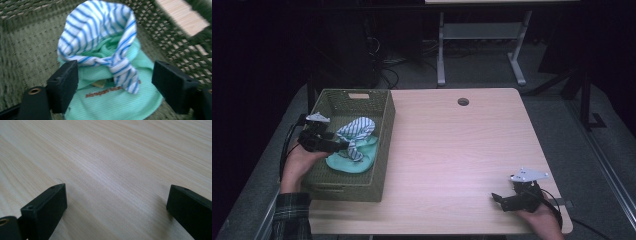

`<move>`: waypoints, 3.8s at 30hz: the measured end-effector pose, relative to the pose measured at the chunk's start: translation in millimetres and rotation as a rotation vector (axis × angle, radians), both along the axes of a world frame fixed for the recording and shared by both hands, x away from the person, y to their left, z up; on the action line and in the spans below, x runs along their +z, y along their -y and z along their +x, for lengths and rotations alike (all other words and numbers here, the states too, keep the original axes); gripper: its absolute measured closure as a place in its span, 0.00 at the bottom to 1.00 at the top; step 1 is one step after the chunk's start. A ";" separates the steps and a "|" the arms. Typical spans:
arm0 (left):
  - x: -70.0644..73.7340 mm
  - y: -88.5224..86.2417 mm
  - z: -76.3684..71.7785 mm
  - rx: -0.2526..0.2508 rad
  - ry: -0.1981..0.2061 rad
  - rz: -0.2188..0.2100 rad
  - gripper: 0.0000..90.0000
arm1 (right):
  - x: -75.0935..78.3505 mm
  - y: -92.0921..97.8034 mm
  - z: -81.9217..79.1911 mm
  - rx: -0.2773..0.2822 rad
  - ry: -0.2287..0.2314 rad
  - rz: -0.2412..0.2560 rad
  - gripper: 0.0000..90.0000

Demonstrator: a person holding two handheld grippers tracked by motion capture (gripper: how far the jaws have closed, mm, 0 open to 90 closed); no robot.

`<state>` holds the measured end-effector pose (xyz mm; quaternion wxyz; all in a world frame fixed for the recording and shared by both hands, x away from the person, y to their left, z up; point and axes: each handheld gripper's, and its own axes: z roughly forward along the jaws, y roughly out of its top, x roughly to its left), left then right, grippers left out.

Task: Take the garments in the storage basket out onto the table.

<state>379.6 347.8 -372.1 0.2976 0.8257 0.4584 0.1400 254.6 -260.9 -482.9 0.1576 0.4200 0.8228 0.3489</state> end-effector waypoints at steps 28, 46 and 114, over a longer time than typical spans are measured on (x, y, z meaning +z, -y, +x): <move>-35.6 12.2 33.6 -0.002 -0.112 0.086 0.14 | -0.1 0.1 0.1 0.000 0.001 0.000 0.03; -48.8 29.5 51.3 -0.016 -0.183 0.104 0.31 | 0.0 0.1 0.0 0.001 0.001 0.000 0.03; 108.3 26.2 -24.2 -0.074 0.398 -0.368 0.85 | -0.1 0.0 -0.1 0.003 0.002 0.000 0.03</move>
